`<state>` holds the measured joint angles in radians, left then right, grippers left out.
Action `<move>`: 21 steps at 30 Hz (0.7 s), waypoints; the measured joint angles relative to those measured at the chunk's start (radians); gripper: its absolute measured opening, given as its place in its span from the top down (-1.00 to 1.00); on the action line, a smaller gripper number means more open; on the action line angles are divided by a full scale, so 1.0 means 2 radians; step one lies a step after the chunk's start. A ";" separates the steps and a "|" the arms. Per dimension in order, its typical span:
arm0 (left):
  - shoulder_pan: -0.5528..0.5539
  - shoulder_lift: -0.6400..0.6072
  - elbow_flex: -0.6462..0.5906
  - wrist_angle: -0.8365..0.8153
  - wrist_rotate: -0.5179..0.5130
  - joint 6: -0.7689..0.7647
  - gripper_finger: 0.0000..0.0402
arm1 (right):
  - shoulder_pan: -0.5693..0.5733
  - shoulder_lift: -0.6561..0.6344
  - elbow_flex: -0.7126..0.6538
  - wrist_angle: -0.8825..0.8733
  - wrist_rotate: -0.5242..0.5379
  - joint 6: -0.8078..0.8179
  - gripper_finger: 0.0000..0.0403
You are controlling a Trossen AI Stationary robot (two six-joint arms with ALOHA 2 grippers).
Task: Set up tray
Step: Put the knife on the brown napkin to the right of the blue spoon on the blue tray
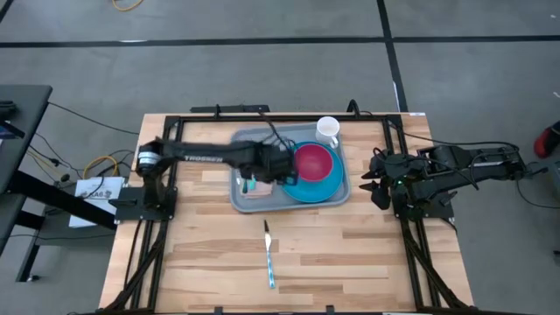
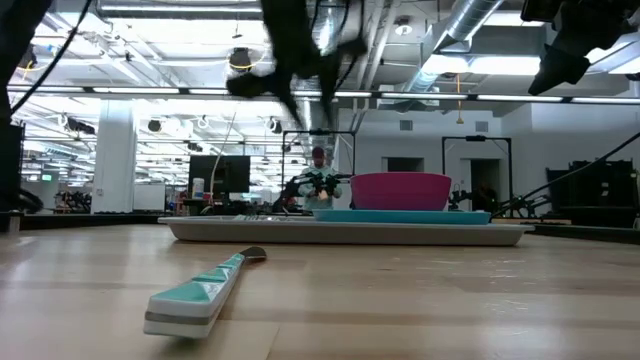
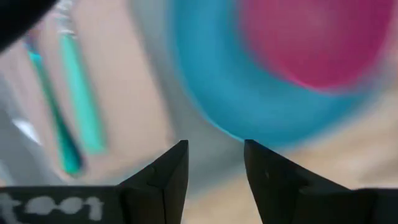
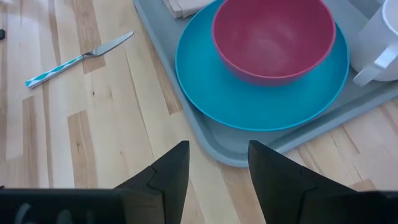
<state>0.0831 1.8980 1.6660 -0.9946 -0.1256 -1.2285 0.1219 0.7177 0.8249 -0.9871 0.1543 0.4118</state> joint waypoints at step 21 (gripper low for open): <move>-0.261 0.089 0.055 0.046 -0.012 -0.390 0.30 | 0.000 0.000 0.000 -0.002 -0.003 -0.001 0.23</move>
<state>-0.4389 2.0762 1.7752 -0.9032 -0.1491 -2.0081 0.1219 0.7185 0.8253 -0.9905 0.1490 0.4099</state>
